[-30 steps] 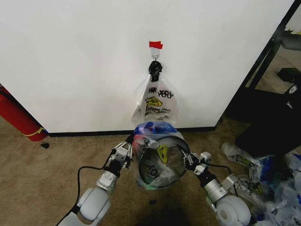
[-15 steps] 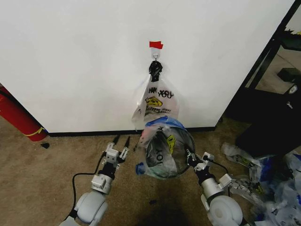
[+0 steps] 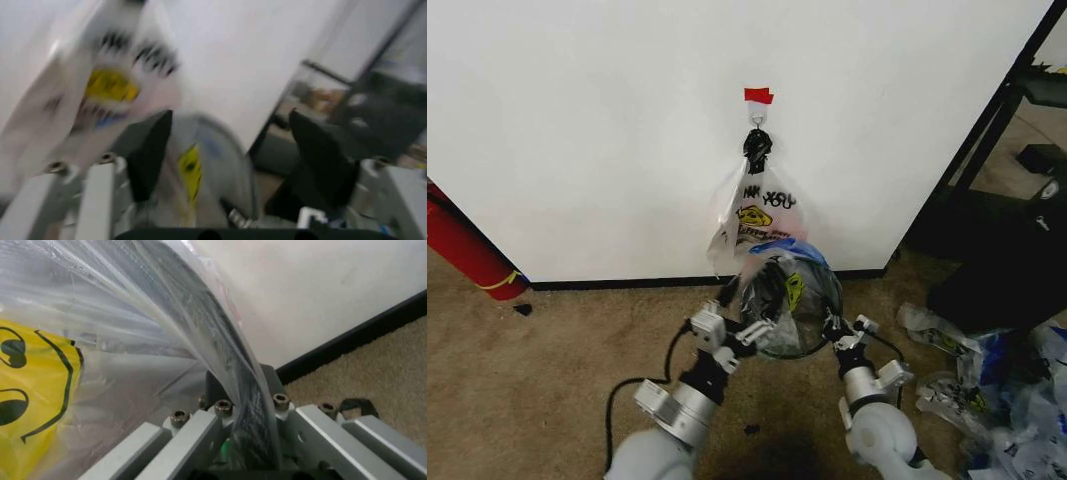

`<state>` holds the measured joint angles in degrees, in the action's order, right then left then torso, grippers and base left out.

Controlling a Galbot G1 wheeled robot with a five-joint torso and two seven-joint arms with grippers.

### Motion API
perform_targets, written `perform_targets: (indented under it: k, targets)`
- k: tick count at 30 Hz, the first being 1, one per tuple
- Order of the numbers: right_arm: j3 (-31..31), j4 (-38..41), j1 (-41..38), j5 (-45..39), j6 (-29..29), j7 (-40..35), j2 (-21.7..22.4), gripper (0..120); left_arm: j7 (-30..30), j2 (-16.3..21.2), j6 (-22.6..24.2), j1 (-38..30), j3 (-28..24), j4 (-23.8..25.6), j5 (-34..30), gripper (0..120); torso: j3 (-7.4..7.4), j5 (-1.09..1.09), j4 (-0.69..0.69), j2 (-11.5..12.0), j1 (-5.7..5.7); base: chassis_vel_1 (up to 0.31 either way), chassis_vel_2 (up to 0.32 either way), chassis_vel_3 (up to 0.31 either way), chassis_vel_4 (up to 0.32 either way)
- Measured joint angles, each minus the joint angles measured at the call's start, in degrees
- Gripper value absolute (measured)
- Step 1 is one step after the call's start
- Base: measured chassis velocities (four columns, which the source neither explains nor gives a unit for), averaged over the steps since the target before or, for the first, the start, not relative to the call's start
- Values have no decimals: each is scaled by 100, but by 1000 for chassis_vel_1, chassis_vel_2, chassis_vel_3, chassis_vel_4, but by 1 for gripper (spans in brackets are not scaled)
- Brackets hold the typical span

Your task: Pick up the garbage bag from the wall and place it over the trash bin.

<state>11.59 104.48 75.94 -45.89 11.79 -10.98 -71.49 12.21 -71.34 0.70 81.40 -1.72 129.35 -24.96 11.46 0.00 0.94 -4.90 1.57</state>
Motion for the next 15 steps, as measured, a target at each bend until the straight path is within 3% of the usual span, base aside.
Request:
perform_targets:
  k: [5,8,15]
  targets:
    - [-185,-159,-114,338,52,-6,-159,0,882,-563,629,-226,-333,-179,-936,43,0,1,0,0,0,0,0,0,0]
    - [-256,-164,-163,426,50,4,-139,0,1156,-678,855,-380,-404,-268,-1372,35,0,0,0,0,0,0,0,0,0]
    - [-364,-122,-273,513,0,29,33,0,1798,-568,1330,-791,-411,-345,-2318,10,0,0,0,0,0,0,0,0,0]
